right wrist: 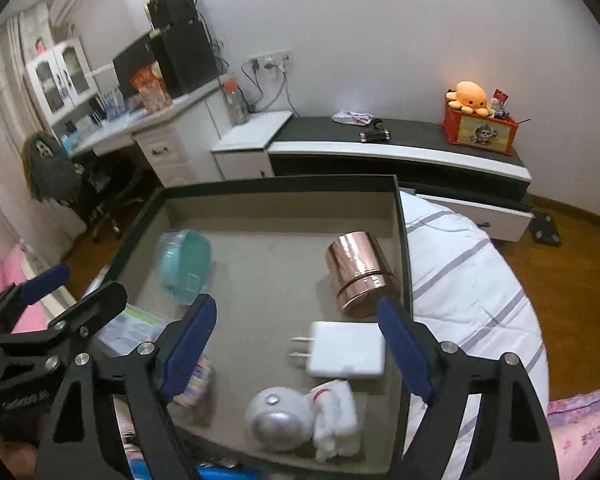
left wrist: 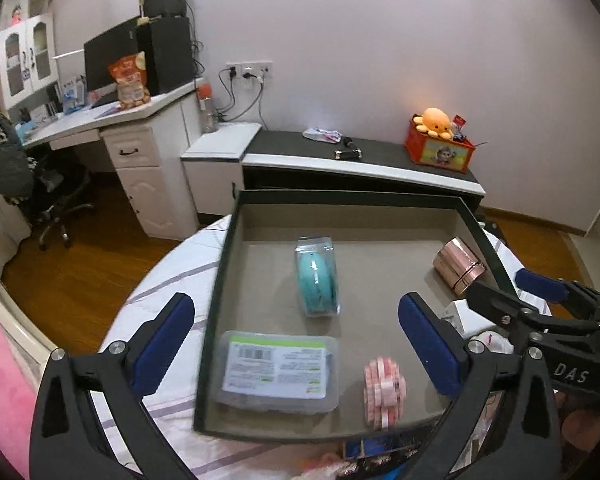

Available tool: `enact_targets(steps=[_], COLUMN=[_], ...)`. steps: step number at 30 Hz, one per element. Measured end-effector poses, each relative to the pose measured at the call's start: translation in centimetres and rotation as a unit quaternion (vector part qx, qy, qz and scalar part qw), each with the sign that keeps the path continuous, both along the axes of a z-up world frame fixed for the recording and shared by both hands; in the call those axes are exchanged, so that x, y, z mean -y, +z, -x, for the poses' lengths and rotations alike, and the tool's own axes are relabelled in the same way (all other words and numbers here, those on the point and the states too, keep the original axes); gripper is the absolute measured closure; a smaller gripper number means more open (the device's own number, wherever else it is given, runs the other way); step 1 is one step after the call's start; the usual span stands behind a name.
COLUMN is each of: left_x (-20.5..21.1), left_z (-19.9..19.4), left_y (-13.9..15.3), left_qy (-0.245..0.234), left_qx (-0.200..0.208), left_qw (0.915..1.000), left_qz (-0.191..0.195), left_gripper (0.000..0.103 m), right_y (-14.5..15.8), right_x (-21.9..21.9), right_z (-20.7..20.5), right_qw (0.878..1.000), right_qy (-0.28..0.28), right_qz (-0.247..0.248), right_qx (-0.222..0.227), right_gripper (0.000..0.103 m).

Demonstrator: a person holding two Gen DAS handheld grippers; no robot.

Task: Organize rigid objects
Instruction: 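Withdraw both tools from the box and reach toward the plug adapter and glass bottle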

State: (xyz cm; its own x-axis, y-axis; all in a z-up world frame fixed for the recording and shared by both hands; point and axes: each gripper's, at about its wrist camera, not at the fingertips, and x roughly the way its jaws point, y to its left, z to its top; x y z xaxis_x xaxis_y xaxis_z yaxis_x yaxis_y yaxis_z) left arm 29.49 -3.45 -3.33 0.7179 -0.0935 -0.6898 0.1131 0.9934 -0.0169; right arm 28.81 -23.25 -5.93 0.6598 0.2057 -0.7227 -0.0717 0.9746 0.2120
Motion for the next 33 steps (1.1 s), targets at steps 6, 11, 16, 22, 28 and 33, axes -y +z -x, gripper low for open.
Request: enact_targets(steps=[6,11,16,22,28,33], left_x=[-1.3,-2.6,-3.8,-5.2,-5.8,-5.8], left_z=[2.7,5.0,8.1,11.6,14.0,15.4], left_y=[1.4,2.7,4.1,5.1,4.8,4.5], left_qy=[0.012,0.025,0.040,0.051,0.056,0.059], left_qx=[0.019,0.032,0.053,0.069,0.068,0.064], left_qw=[0.9997,0.9992,0.9977,0.9963,0.9961,0.9962], left_qz=[-0.010,-0.010,-0.014,-0.005,-0.005,-0.003], left_gripper=[0.000,0.000,0.000,0.000,0.000,0.000], right_y=[1.8,3.6,5.6,6.9,7.0,6.4], right_x=[-0.7,-1.8,-2.8,-3.3,-3.2,-2.9], right_z=[2.4,5.1,8.7,12.5,15.1,17.1], right_qw=[1.000,0.999,0.996,0.993,0.992,0.993], right_qy=[-0.025,-0.025,-0.029,-0.048,-0.049,-0.044], right_qz=[0.008,0.013,0.023,0.041,0.045,0.035], right_qx=[0.016,0.043,0.076,0.103,0.110,0.104], right_gripper=[0.015,0.014,0.014,0.000,0.000,0.000])
